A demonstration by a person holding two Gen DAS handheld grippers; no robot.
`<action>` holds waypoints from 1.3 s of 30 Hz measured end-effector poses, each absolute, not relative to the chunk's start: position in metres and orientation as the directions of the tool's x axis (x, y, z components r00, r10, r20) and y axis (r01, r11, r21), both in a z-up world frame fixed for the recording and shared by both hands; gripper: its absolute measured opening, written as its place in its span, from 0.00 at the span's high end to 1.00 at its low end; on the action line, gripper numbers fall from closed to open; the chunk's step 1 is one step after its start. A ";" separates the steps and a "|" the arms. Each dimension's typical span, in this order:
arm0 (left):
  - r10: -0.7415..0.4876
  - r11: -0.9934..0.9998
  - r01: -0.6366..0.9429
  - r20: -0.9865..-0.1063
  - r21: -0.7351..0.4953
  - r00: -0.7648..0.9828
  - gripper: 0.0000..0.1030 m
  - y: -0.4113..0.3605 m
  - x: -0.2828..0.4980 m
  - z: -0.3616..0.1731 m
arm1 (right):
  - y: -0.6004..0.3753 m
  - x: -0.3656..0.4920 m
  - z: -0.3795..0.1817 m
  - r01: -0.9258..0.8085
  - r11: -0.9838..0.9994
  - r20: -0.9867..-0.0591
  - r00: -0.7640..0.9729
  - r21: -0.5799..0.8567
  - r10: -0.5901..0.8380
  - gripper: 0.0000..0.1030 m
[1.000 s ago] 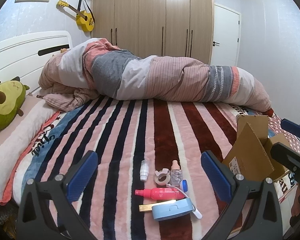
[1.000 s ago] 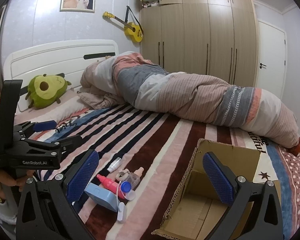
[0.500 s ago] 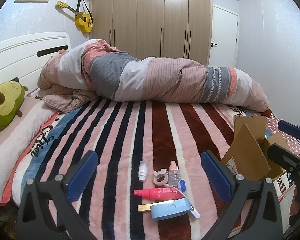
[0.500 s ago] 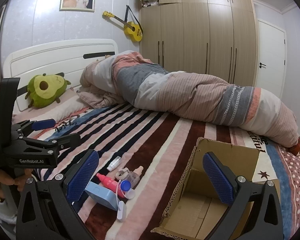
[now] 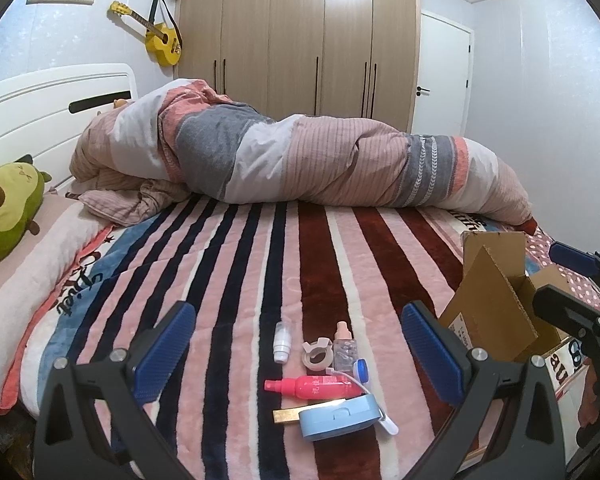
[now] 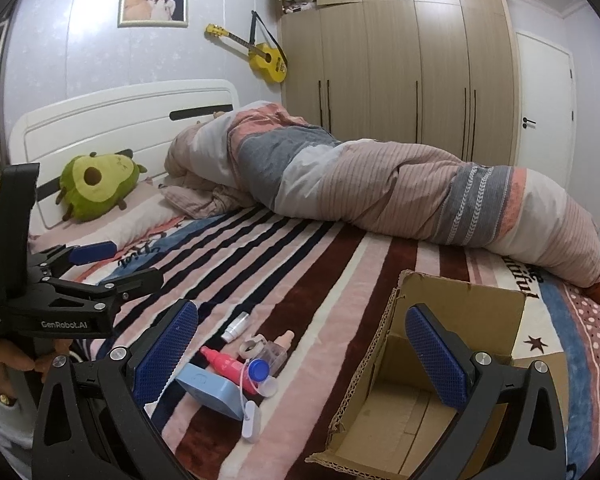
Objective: Organize rigid objects
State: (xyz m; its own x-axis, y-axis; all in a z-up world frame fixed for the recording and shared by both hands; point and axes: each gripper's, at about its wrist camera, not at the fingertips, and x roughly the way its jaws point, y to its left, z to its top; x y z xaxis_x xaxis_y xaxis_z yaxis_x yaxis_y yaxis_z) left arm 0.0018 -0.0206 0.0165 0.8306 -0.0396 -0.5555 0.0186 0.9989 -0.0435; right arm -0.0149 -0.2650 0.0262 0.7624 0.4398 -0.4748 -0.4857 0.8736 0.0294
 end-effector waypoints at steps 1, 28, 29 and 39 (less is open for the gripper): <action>-0.047 0.999 0.026 -0.553 -0.046 0.832 0.00 -0.017 0.002 0.015 | -0.265 -0.015 0.026 -0.485 0.874 -0.475 0.763 0.030 0.439 0.00; -0.031 0.999 0.003 -0.550 -0.052 0.834 0.00 0.082 0.013 -0.029 | -0.126 0.019 -0.088 -0.762 0.646 -0.790 0.421 -0.041 0.445 0.63; -0.031 0.999 0.001 -0.552 -0.054 0.833 0.00 0.082 0.013 -0.030 | -0.126 0.022 -0.096 -0.765 0.644 -0.806 0.397 -0.026 0.439 0.68; -0.034 0.999 0.004 -0.553 -0.054 0.833 0.00 0.078 0.009 -0.033 | -0.137 -0.006 -0.115 -0.820 0.568 -0.817 0.278 0.072 0.506 0.65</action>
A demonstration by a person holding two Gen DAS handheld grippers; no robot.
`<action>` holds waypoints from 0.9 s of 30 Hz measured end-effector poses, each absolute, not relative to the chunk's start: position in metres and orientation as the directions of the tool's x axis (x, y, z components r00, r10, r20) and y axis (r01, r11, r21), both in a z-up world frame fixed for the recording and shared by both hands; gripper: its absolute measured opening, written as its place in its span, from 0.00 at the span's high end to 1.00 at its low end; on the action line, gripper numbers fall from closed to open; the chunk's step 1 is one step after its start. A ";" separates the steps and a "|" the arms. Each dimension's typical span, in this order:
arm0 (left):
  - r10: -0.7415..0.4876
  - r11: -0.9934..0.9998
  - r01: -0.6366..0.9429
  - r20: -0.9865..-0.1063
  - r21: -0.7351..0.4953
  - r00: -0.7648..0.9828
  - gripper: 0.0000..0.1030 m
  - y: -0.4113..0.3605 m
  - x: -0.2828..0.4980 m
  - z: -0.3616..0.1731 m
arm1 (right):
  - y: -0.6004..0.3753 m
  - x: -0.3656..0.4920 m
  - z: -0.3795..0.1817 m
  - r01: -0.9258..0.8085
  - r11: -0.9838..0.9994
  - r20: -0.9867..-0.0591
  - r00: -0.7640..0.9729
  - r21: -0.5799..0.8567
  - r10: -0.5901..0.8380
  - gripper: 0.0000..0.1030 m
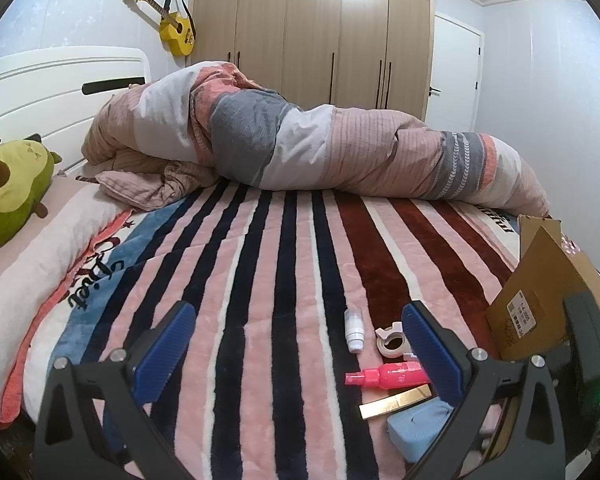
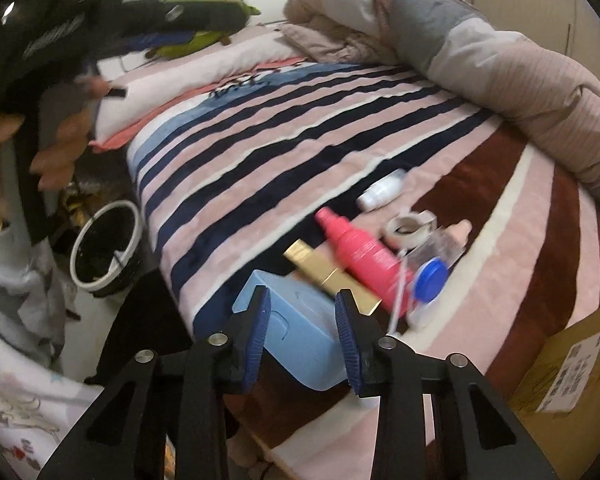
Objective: Organize rigid objects
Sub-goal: 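Lower the right tool onto the light-blue square case and close it, then carry the blue case with the right tool into the box and release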
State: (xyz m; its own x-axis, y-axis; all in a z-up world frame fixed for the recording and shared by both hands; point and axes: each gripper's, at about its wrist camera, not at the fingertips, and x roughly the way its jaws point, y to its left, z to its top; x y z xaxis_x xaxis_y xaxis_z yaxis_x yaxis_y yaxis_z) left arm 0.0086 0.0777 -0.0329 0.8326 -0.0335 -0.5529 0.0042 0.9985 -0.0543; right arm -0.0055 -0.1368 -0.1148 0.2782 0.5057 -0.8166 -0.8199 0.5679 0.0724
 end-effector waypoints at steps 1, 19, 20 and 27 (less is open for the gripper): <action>-0.032 0.999 0.004 -0.553 -0.052 0.833 0.00 0.077 0.008 -0.033 | -0.135 -0.010 -0.119 -0.824 0.564 -0.817 0.284 0.059 0.502 0.61; -0.013 0.998 -0.024 -0.569 -0.056 0.822 0.00 0.083 -0.002 -0.037 | -0.107 -0.024 -0.170 -0.866 0.481 -0.847 0.355 -0.138 0.395 0.23; -0.016 0.998 -0.021 -0.573 -0.057 0.819 0.00 0.083 -0.002 -0.038 | -0.107 -0.022 -0.171 -0.865 0.485 -0.855 0.342 -0.125 0.389 0.23; -0.097 0.995 0.068 -0.625 -0.070 0.775 0.00 0.078 0.002 -0.054 | -0.108 -0.028 -0.178 -0.853 0.499 -0.880 0.346 -0.151 0.326 0.23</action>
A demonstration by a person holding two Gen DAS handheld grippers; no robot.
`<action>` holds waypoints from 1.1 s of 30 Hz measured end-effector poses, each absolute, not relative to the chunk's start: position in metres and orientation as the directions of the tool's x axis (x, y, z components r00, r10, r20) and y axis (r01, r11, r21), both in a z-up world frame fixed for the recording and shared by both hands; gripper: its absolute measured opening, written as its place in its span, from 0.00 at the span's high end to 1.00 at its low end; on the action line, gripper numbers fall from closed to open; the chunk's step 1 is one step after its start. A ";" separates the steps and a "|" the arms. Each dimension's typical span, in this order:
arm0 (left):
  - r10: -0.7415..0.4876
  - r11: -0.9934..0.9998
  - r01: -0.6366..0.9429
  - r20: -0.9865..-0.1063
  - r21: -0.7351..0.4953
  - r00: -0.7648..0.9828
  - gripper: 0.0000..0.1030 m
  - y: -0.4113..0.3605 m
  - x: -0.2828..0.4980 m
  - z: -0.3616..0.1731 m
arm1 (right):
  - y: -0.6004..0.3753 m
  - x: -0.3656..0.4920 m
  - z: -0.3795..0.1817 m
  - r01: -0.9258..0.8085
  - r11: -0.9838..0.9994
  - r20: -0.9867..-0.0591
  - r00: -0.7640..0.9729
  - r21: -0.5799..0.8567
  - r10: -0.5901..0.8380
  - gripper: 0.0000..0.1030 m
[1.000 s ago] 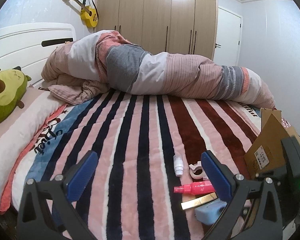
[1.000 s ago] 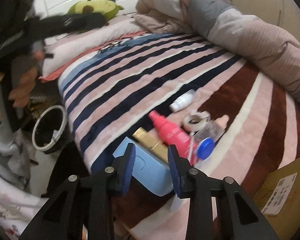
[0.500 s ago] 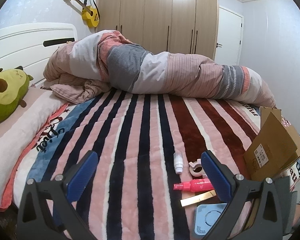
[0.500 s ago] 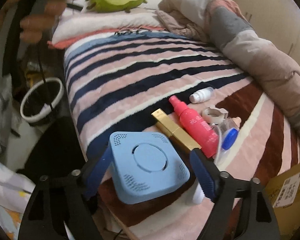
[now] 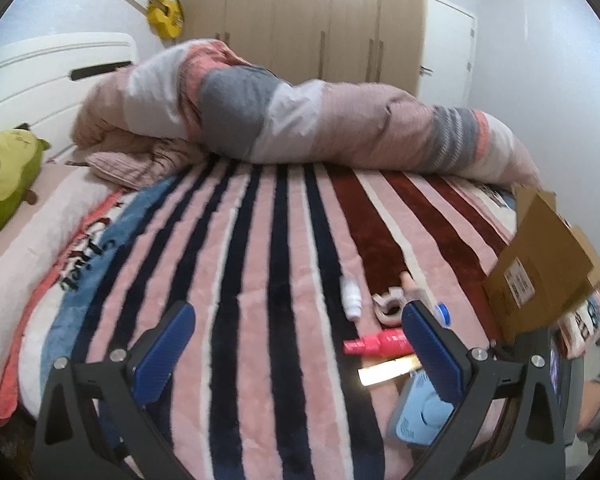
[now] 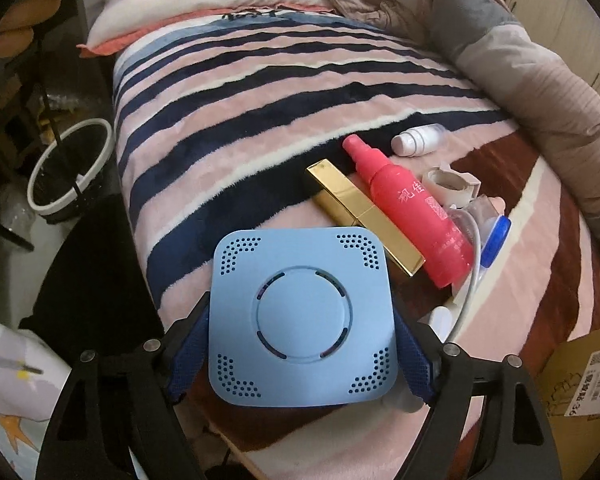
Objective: Organize rigid objects
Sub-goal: 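Carry the blue case with the right tool into the box and release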
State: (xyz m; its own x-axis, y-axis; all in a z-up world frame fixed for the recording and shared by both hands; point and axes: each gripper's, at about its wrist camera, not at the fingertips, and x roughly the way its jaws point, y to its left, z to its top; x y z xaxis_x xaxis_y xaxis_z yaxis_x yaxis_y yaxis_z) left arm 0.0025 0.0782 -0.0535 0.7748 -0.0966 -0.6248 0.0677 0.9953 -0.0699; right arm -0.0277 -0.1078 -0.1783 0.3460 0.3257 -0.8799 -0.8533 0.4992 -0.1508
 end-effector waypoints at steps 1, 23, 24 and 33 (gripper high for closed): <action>-0.121 0.993 0.090 -0.632 -0.080 0.765 0.01 0.077 0.003 -0.056 | -0.108 -0.029 -0.176 -0.849 0.504 -0.875 0.358 -0.158 0.328 0.23; -0.671 0.679 0.717 -0.527 -0.155 0.522 0.61 -0.118 0.036 0.067 | -0.247 -0.032 0.031 -0.526 0.823 -0.354 0.827 -0.215 0.437 0.23; -0.683 0.661 0.734 -0.529 -0.154 0.504 0.64 -0.131 0.040 0.070 | -0.259 -0.030 0.033 -0.505 0.838 -0.359 0.836 -0.209 0.414 0.23; -0.691 0.558 0.815 -0.632 -0.156 0.352 0.66 -0.233 0.077 0.045 | -0.356 0.005 0.021 -0.383 0.923 -0.536 0.788 -0.041 0.303 0.23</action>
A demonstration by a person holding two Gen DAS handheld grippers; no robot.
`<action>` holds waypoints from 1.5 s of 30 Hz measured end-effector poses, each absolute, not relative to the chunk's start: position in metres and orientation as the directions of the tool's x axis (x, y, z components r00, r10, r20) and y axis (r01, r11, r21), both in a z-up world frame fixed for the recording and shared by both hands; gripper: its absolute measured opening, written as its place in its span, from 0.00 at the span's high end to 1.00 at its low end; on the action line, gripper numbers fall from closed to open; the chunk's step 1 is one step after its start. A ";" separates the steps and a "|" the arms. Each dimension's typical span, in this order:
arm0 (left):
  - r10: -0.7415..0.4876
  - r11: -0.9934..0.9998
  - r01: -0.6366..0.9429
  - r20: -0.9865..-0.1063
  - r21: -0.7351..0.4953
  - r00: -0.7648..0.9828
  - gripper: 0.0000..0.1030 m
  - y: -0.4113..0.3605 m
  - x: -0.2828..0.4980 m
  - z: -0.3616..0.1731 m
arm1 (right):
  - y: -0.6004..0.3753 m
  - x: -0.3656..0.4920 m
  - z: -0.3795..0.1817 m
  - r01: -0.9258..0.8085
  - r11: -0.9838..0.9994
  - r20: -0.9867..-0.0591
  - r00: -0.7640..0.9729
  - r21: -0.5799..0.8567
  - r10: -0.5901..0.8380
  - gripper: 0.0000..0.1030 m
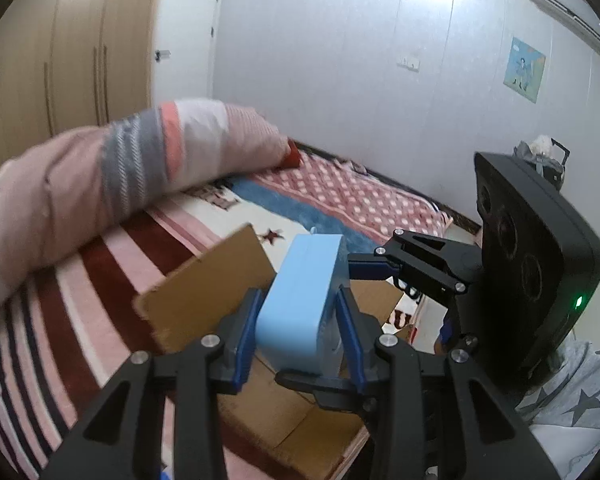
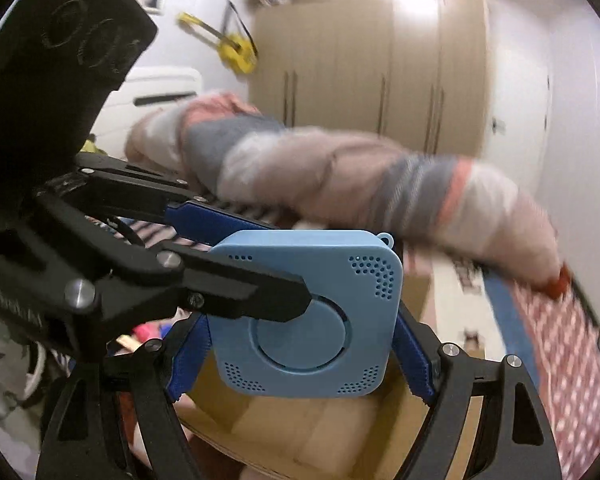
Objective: Organize rigid objects
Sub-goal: 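Carry the blue case with the right tool into the box and release, then grasp the pink spray bottle with the right tool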
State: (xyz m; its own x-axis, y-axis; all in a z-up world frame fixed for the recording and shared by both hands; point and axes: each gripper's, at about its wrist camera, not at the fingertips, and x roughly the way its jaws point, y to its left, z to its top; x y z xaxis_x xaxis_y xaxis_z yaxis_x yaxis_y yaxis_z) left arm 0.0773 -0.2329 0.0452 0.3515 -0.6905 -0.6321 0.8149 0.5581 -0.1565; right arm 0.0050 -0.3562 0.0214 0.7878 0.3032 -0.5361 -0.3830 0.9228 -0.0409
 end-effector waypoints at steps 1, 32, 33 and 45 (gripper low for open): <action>-0.689 0.554 0.815 -0.643 -0.170 0.334 0.66 -0.238 0.081 0.040 | -0.364 0.012 0.017 -0.377 0.926 -0.562 0.770 -0.016 0.304 0.23; -0.256 0.957 0.286 -0.602 -0.047 0.756 0.33 0.058 0.063 -0.016 | -0.130 -0.012 -0.030 -0.785 0.618 -0.716 0.455 -0.041 0.530 0.44; -0.250 0.960 0.274 -0.610 -0.055 0.752 0.33 0.064 0.062 -0.024 | -0.123 -0.010 -0.042 -0.794 0.607 -0.739 0.429 -0.034 0.519 0.48; -0.279 0.959 0.242 -0.639 -0.148 0.717 0.33 0.091 0.056 -0.075 | -0.078 0.055 -0.156 -0.779 0.602 -0.919 0.347 -0.173 0.186 0.72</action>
